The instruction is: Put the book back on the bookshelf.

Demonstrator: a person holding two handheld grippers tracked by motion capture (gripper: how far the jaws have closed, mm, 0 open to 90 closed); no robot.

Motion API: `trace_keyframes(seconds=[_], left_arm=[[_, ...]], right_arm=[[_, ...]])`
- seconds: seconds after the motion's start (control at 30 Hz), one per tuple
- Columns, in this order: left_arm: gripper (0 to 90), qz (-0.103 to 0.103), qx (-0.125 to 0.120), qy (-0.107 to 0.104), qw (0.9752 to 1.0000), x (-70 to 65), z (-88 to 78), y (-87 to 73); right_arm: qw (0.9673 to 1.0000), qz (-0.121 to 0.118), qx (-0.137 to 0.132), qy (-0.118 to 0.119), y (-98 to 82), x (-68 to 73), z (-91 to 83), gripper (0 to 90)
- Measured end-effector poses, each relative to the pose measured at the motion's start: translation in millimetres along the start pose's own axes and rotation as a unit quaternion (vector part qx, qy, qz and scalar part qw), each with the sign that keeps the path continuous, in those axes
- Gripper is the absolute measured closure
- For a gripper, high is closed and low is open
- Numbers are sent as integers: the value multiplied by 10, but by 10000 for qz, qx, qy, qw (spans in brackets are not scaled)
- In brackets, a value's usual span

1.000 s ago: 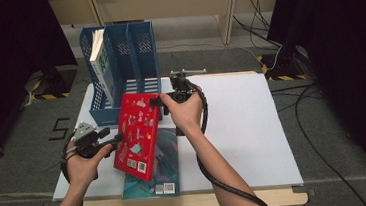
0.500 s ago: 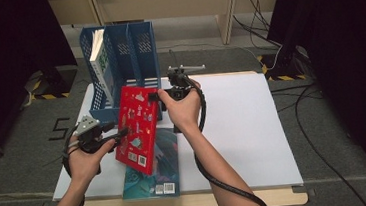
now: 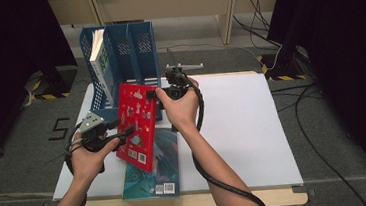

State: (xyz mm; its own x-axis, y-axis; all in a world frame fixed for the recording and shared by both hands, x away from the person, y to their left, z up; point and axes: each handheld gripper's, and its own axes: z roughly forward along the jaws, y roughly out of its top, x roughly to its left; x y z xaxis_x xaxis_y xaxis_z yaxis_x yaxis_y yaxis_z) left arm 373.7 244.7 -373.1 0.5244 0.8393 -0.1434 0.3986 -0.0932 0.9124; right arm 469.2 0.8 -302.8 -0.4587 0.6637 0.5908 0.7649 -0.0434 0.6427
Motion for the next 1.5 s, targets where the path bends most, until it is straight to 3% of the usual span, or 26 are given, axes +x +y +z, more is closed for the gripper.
trace_keyframes(seconds=[0.73,1.23,1.5], left_arm=[[254,380,-128,2,9992,-297,71,90],[242,494,-218,-44,9985,-448,87,135],[227,540,-202,73,9983,-517,150,159]], right_arm=[[9988,-333,-350,-93,7,126,-34,801],[9967,-518,-594,-219,10,198,-45,800],[9959,-529,-677,-267,4,223,-32,800]])
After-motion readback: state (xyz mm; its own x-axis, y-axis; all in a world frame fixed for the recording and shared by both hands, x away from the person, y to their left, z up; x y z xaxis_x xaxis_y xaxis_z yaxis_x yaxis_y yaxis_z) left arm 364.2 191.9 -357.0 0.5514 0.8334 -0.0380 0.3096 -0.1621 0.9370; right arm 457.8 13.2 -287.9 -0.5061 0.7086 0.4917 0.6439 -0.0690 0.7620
